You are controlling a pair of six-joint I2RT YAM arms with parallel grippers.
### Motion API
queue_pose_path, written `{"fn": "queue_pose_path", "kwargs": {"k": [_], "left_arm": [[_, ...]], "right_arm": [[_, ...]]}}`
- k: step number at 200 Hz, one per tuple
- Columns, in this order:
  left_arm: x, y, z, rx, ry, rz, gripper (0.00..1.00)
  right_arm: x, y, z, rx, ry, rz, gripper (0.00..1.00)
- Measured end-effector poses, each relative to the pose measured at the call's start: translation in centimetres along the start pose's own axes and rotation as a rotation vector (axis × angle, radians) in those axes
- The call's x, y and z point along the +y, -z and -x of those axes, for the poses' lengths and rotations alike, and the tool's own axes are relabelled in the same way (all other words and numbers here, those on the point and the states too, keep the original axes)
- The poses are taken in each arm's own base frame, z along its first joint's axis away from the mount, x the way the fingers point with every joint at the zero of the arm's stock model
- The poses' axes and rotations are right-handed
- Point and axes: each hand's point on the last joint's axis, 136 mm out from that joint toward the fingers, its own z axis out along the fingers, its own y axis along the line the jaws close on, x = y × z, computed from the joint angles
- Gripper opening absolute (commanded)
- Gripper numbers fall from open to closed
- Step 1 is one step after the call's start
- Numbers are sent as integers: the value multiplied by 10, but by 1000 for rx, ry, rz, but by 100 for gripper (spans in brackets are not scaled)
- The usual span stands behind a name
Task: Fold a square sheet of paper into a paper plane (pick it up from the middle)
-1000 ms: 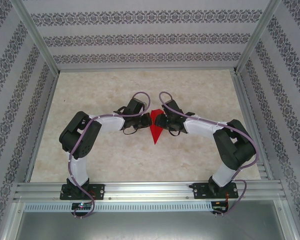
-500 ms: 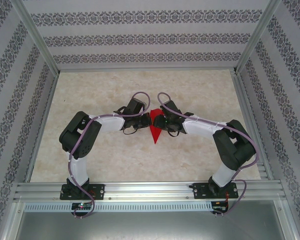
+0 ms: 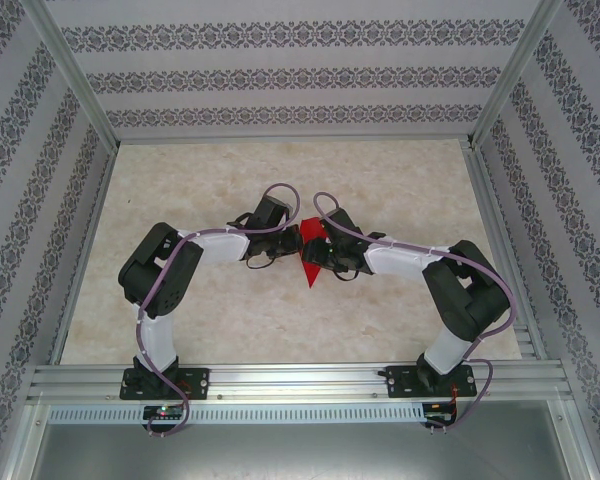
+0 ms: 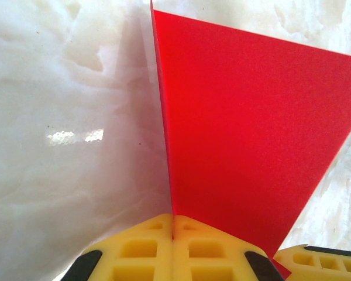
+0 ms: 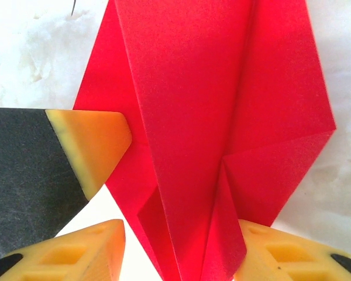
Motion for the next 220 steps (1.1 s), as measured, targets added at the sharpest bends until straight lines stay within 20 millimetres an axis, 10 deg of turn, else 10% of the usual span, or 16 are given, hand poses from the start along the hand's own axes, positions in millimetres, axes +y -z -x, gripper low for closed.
{"fn": "queue_pose_path", "kwargs": {"k": [93, 220], "left_arm": [[2, 0, -2, 14, 30, -21, 8], [41, 52, 37, -107, 108, 141, 54]], "right_arm": [[-10, -10, -9, 24, 14, -62, 29], [-14, 4, 14, -11, 85, -234, 18]]}}
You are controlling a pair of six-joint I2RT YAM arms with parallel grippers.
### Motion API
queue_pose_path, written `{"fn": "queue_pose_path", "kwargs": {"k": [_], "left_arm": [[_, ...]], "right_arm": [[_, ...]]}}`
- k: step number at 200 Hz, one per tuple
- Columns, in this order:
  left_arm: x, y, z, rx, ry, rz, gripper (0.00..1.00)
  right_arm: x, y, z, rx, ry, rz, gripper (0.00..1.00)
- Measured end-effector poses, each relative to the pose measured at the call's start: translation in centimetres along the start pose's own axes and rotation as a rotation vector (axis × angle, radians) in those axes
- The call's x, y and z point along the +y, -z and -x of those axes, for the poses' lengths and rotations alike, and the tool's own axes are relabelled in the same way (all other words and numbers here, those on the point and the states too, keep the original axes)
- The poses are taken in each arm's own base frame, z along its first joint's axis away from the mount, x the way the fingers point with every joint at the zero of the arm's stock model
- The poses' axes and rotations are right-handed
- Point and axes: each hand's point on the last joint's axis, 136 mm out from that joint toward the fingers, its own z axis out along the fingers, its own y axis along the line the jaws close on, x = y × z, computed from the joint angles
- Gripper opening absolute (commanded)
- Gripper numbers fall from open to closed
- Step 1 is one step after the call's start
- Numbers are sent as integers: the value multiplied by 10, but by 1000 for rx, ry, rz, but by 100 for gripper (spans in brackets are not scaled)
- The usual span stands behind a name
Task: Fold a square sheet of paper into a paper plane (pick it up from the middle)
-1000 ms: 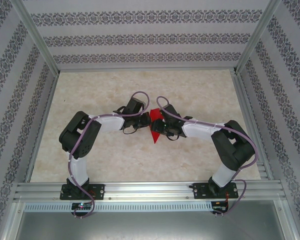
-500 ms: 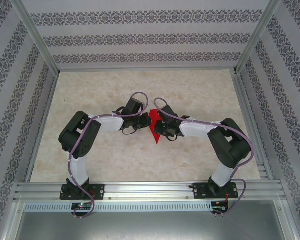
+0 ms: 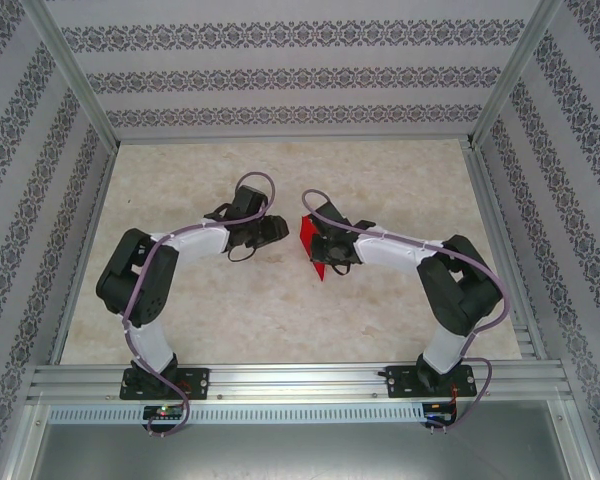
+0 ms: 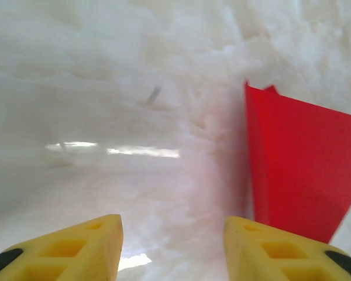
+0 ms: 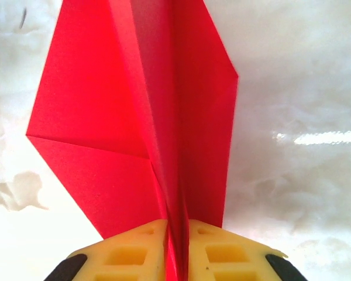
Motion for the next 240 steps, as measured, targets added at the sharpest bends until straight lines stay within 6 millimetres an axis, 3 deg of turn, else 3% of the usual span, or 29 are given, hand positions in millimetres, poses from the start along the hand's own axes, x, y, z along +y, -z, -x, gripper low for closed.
{"fn": "queue_pose_path", "kwargs": {"k": [37, 63, 107, 146, 183, 240], "left_arm": [[34, 8, 2, -21, 15, 140, 63], [48, 10, 0, -23, 5, 204, 70], [57, 16, 1, -37, -12, 256, 85], [56, 27, 9, -79, -39, 275, 98], [60, 34, 12, -101, -52, 300, 100], [61, 34, 11, -98, -59, 306, 100]], "right_arm": [[-4, -9, -2, 21, 34, -64, 21], [-5, -13, -5, 37, 51, -93, 21], [-3, -19, -8, 48, 92, -133, 24], [-4, -22, -10, 50, 113, -159, 18], [-7, -20, -6, 40, 113, -184, 6], [-4, -16, -2, 18, 129, -203, 6]]}}
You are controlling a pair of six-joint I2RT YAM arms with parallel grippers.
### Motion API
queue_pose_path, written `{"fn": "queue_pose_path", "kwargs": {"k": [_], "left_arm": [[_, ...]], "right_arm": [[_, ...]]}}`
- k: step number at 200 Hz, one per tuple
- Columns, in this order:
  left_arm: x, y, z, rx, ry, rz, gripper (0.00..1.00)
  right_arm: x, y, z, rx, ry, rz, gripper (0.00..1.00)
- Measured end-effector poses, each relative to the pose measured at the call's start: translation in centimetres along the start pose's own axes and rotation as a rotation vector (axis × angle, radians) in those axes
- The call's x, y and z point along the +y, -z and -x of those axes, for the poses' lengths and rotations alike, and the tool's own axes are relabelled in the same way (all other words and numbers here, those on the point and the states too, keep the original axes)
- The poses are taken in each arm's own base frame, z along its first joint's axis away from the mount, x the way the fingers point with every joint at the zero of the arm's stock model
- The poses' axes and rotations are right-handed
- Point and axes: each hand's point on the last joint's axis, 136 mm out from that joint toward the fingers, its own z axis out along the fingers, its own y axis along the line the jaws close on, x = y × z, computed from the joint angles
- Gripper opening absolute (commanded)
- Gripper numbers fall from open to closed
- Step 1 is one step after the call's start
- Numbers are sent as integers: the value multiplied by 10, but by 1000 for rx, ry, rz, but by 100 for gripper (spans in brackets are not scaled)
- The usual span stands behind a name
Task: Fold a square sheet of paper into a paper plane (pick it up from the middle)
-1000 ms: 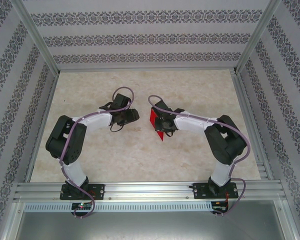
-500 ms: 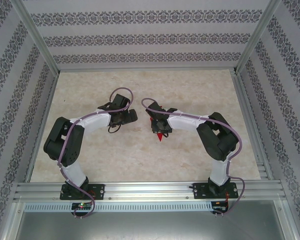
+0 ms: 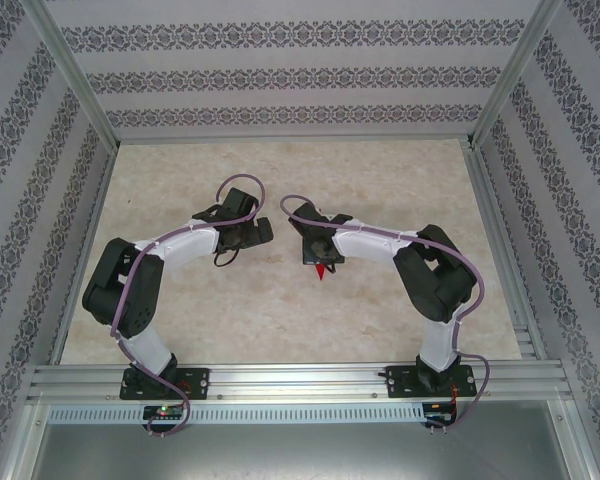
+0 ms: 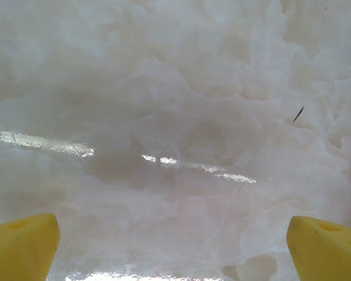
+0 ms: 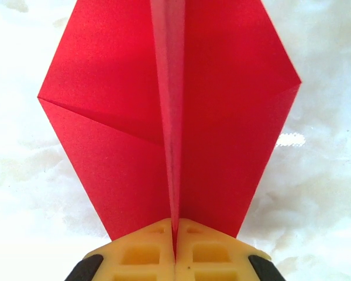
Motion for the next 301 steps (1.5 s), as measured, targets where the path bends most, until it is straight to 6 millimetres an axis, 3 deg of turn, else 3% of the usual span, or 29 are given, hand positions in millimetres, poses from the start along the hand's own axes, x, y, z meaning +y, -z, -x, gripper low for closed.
{"fn": "queue_pose_path", "kwargs": {"k": [58, 100, 217, 243, 279, 301], "left_arm": [[0, 0, 0, 1, 0, -1, 100], [-1, 0, 0, 3, 0, -3, 100], [-1, 0, 0, 3, 0, -3, 100], [0, 0, -1, 3, 0, -2, 100], [11, -2, -5, 16, 11, 19, 100], [18, 0, -5, 17, 23, 30, 100]], "right_arm": [[3, -2, 3, -21, -5, 12, 11], [1, -10, -9, -34, 12, -3, 12], [3, -10, -5, -135, 4, -21, 9], [9, -3, 9, -148, 10, -2, 8], [21, 10, 52, -200, -6, 49, 9], [25, 4, 73, -207, -10, 65, 10]]}}
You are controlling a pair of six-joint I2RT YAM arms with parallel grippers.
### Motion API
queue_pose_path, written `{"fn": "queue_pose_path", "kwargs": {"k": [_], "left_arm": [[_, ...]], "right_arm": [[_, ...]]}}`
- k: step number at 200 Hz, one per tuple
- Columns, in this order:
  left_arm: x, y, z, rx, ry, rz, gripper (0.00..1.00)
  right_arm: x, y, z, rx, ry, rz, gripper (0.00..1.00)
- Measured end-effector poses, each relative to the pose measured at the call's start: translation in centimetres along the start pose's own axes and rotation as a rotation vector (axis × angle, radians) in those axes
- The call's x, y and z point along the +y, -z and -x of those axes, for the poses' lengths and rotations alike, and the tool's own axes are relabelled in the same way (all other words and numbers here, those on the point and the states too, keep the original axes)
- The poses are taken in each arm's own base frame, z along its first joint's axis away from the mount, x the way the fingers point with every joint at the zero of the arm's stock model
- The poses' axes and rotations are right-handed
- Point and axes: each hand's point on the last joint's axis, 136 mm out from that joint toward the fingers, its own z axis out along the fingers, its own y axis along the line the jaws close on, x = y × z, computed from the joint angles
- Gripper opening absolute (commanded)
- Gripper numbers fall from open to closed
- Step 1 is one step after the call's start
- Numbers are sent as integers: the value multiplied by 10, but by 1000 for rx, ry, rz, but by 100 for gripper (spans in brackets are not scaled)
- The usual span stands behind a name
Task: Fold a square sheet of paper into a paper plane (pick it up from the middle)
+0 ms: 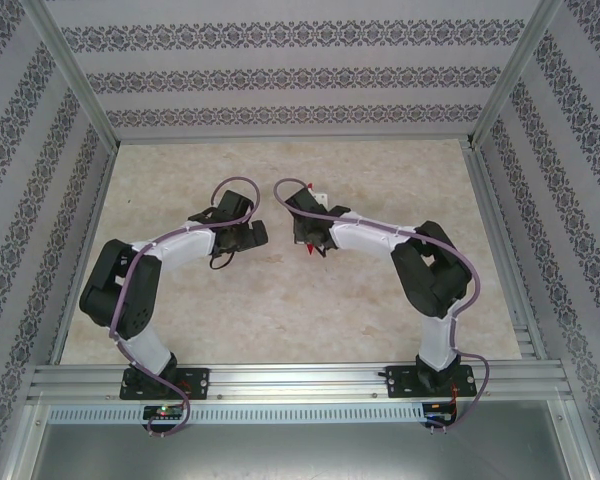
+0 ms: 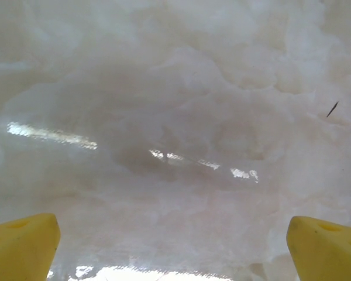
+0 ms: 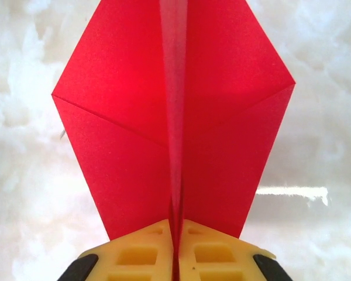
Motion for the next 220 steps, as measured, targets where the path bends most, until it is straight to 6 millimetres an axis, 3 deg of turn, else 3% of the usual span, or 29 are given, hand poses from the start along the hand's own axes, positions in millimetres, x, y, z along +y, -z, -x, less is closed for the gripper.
{"fn": "queue_pose_path", "kwargs": {"k": [75, 132, 153, 187, 209, 220], "left_arm": [[3, 4, 3, -7, 9, 3, 100], [6, 6, 2, 1, 6, 12, 100], [11, 15, 9, -16, 6, 23, 100], [18, 49, 42, -133, 14, 35, 100], [32, 74, 65, -228, 19, 56, 100], [42, 83, 74, -269, 16, 73, 100]], "right_arm": [[2, -42, 10, 66, 24, 2, 14], [4, -38, 9, 94, 29, 14, 39], [6, -13, 23, 62, 18, 38, 55], [-1, 77, 75, -133, -41, 118, 78], [-33, 128, 100, -279, -98, 107, 97], [-61, 141, 105, -341, -117, 58, 98]]}}
